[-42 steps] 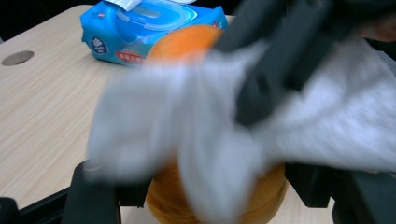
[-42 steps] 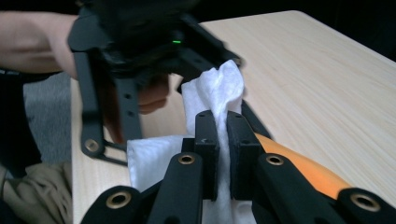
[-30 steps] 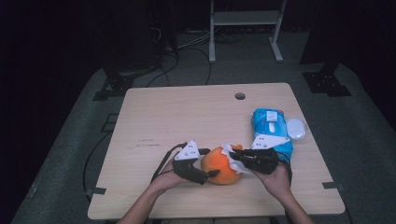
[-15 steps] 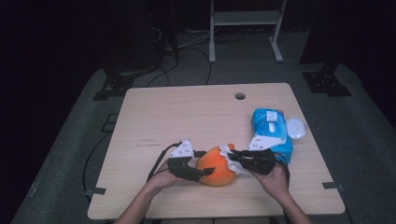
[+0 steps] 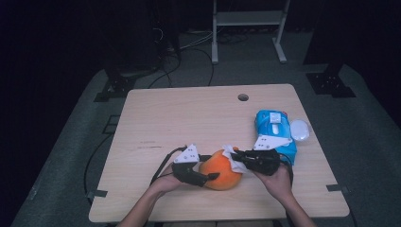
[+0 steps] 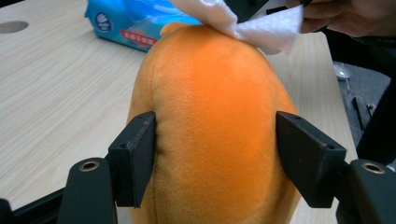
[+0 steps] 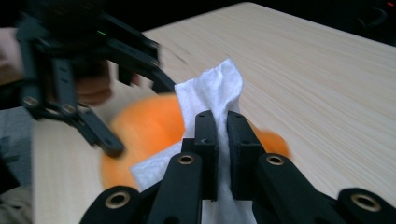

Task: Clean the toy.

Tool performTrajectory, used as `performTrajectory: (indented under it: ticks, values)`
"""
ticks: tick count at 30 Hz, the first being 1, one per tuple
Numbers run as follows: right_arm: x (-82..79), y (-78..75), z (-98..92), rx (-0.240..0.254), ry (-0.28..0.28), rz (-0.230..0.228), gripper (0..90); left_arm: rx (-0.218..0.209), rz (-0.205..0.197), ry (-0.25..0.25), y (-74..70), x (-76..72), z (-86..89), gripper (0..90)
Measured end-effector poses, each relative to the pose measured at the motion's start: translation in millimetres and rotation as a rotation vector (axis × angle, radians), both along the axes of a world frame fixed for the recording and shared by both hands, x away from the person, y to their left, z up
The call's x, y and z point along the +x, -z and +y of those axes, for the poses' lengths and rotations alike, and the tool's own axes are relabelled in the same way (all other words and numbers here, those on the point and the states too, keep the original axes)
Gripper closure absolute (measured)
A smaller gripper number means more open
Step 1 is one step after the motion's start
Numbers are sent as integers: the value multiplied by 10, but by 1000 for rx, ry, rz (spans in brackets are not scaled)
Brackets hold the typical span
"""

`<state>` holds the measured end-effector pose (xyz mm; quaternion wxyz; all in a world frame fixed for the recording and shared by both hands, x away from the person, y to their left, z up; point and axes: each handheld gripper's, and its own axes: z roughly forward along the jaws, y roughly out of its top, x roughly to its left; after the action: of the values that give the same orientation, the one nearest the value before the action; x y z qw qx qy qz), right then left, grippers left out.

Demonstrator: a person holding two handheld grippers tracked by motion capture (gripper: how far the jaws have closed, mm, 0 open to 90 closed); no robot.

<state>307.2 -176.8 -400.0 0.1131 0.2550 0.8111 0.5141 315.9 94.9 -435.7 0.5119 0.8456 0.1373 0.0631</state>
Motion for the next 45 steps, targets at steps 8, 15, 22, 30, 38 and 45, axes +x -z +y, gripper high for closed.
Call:
performTrajectory:
  ticks: [8, 15, 22, 30, 38, 45]
  values:
    - [47, 63, -82, -17, 21, 6, 832, -5, 12, -12, 10, 25, 44, 317]
    - [87, 176, -229, -29, 60, 59, 831, -11, 21, -17, 22, 42, 60, 312]
    - [-89, 62, 36, -17, -33, 9, 831, -15, 33, -32, 33, 60, 53, 304]
    - [-151, 33, 218, -67, -78, -31, 833, -9, 27, -27, 22, 40, 47, 307]
    - [5, 92, -142, -35, 45, 9, 833, -1, 14, -21, 14, 24, 40, 308]
    - [108, 196, -254, -37, 77, 62, 832, 1, 12, -23, 12, 17, 34, 307]
